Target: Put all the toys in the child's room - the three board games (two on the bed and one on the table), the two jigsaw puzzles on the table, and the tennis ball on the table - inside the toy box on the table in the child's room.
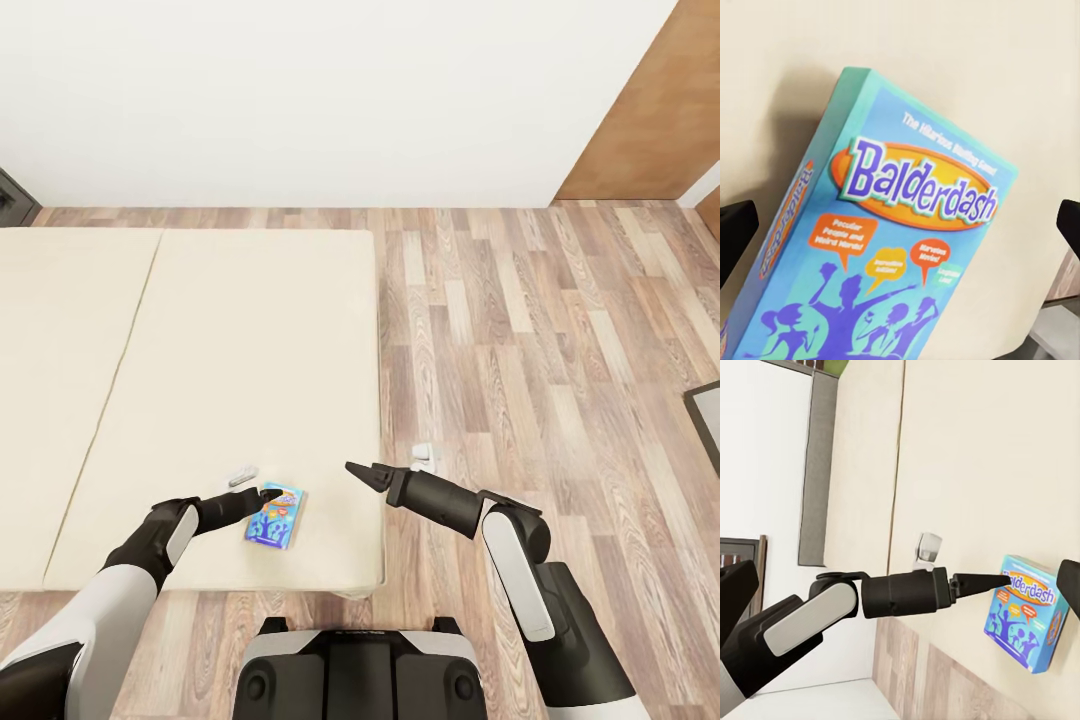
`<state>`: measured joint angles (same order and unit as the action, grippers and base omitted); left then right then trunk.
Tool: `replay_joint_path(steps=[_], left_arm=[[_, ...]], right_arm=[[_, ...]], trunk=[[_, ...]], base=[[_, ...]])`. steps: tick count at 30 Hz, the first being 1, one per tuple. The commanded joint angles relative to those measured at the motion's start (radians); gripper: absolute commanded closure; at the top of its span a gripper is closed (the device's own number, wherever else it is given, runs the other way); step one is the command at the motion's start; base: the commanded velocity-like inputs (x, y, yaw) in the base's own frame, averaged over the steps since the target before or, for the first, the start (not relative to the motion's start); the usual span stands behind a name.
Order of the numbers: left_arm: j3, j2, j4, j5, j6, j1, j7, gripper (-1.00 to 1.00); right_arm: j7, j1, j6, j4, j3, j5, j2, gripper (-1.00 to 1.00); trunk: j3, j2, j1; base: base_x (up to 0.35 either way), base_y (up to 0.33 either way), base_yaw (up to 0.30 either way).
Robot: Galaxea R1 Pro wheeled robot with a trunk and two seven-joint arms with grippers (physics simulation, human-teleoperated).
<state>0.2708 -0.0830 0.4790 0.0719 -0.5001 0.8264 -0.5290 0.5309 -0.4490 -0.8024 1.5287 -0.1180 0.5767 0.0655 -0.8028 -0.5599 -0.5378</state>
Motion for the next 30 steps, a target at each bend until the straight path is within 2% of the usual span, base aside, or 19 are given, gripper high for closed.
replay_joint_path(steps=[1,16,30], left_arm=[[0.003,0.0,0.0,0.007,-0.009,0.0,-0.001,-1.0],[0.005,0.0,-0.003,0.009,-0.011,0.0,0.001,-1.0],[0.01,0.0,-0.071,0.009,-0.008,0.002,0.012,-1.0]], right_arm=[[0.001,0.0,-0.006,0.001,0.001,0.002,0.001,-1.0],[0.0,0.0,-0.006,0.001,-0.001,0.001,0.001,-1.0],[0.0,0.0,-0.006,0.001,-0.001,0.001,0.0,-1.0]], trunk=[[-0.001,-0.001,0.0],[-0.001,-0.001,0.0],[-0.001,-0.001,0.0]], base=[[0.0,0.0,0.0],[0.0,0.0,0.0],[0.0,0.0,0.0]])
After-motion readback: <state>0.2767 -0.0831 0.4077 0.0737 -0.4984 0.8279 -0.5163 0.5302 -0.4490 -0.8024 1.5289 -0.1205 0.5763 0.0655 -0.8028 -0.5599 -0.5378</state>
